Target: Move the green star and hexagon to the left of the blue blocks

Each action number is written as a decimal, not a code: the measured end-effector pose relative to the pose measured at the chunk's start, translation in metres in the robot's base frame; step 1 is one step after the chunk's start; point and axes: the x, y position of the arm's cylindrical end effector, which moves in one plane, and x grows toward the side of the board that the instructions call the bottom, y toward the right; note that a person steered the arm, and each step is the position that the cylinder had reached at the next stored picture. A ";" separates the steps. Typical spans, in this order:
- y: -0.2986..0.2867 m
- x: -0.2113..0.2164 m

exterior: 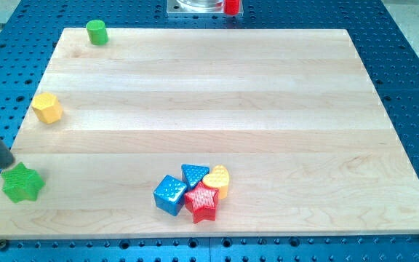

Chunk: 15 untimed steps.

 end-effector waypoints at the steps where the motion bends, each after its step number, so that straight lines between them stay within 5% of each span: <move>1: 0.078 0.003; 3: 0.001 0.015; 4: 0.021 0.067; 5: 0.100 0.068; 7: 0.036 0.049; 10: 0.100 0.015; 12: 0.179 0.029; 13: 0.096 0.034; 15: 0.159 0.064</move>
